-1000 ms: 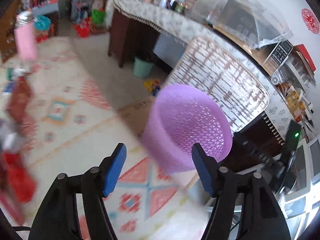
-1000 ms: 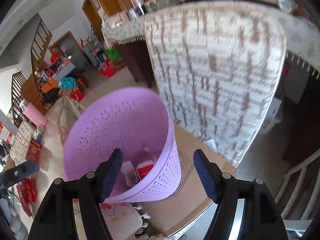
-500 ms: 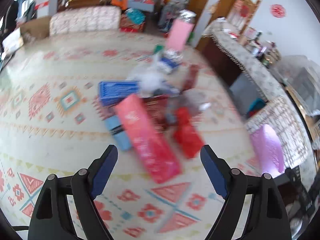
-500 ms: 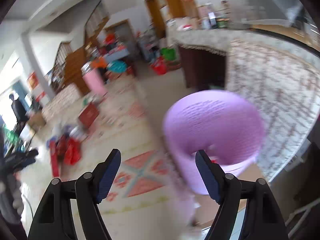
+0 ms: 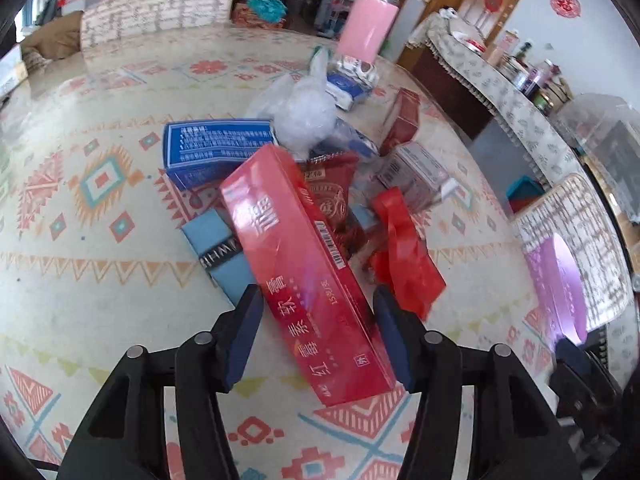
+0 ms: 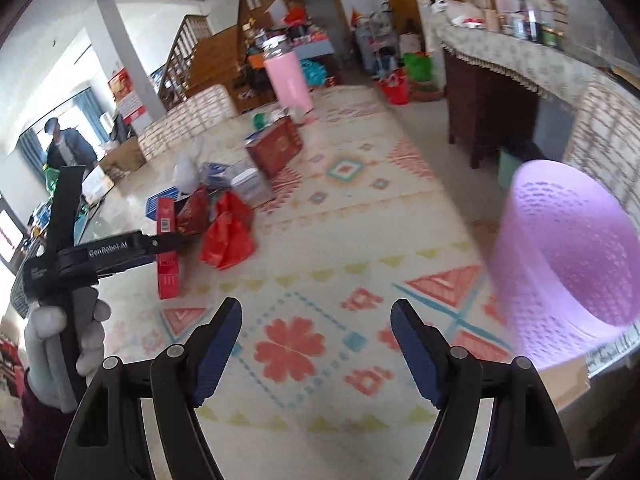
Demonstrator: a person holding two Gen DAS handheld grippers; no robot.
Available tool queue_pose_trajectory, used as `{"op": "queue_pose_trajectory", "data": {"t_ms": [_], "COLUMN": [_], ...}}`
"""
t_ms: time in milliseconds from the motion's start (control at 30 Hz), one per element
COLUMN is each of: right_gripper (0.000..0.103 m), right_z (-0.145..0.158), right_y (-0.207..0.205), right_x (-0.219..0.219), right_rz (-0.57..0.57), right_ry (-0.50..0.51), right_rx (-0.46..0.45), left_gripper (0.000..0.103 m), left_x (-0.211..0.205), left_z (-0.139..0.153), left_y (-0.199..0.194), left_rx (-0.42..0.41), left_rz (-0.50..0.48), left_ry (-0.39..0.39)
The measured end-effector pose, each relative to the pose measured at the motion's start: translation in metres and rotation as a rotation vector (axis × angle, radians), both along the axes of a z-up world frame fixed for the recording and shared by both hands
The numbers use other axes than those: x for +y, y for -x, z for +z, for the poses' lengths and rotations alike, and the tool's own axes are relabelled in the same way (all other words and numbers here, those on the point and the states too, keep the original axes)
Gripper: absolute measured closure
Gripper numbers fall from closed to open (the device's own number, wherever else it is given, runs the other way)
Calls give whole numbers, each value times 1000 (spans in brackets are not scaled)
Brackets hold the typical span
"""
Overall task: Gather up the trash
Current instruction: 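Grasp long red ointment box with left tool while right tool grasps red plastic bag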
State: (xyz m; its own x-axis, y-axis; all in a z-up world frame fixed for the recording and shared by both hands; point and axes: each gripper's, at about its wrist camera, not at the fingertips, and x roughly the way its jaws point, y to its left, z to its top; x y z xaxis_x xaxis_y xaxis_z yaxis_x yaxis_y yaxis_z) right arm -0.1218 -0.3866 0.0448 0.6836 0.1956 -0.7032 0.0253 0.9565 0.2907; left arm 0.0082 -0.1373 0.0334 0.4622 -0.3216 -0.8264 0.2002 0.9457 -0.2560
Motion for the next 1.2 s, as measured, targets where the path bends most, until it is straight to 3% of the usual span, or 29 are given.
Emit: {"op": "queue_pose_trajectory", "data": {"t_ms": [167,433,600,700,733,1000,1033,1067,1133,1200], "right_gripper": [22,22,23,31,40,72,74,75,75,68], "right_z": [-6,-17,-22,-25,-27,-22,-20,-19,-19,-19], "right_y": [-40,-104,-127,-134,-136,-125,-120,-115,-104,-97], "right_x": [30,81,98,103,104,97,94,92,88,88], "right_rz": [85,153,141,129,127,117,116,117,128,148], "right_ry": [-16,41,93,133,139,108,101,102,104,104], "right_rx": [32,76,97,107,112,100,98,98,100,97], "left_gripper": [57,58,48,38,36,35,41,62,63,63], "left_x": [16,45,58,56,53,32,30,29,29,30], "left_z": [-1,-1,-8,-10,-11,-17,-17,-17,-17,-16], "left_y": [6,13,8,9,9,20,22,23,26,28], "left_rx": [7,-14,15,14,12,-62,-68,-75,-74,-61], "left_rz": [-23,-31,-15,-19,-22,-31,-32,-32,-36,-40], "left_ry": [15,15,93,108,101,-39,-54,-70,-80,-71]}}
